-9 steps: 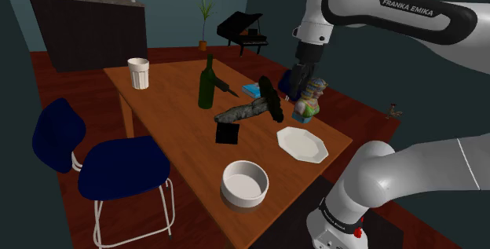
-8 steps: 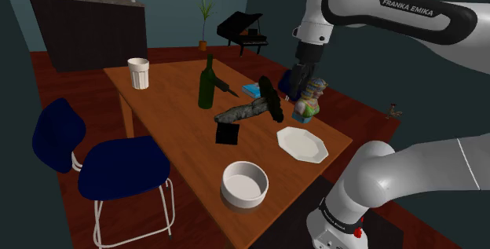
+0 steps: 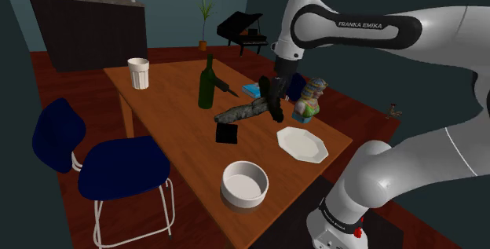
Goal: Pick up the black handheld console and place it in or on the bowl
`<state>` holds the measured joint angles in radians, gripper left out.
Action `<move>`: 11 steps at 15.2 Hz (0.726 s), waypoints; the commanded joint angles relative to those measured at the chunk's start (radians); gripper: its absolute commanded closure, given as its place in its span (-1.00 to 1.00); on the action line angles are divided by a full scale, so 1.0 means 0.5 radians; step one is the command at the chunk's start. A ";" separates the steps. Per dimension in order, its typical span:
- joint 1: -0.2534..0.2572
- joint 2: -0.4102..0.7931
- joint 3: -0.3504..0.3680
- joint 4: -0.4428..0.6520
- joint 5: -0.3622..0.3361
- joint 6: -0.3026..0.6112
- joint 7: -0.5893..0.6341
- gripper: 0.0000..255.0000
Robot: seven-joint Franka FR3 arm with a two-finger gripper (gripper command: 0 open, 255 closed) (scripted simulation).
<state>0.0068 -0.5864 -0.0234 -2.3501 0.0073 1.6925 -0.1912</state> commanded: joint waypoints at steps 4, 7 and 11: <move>0.034 0.298 -0.007 0.012 -0.010 0.332 -0.099 -1.00; 0.051 0.493 -0.011 0.045 -0.014 0.519 -0.160 -1.00; 0.071 0.768 -0.010 0.128 -0.015 0.743 -0.238 -1.00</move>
<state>0.0406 -0.2399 -0.0272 -2.2976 0.0004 2.0322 -0.2977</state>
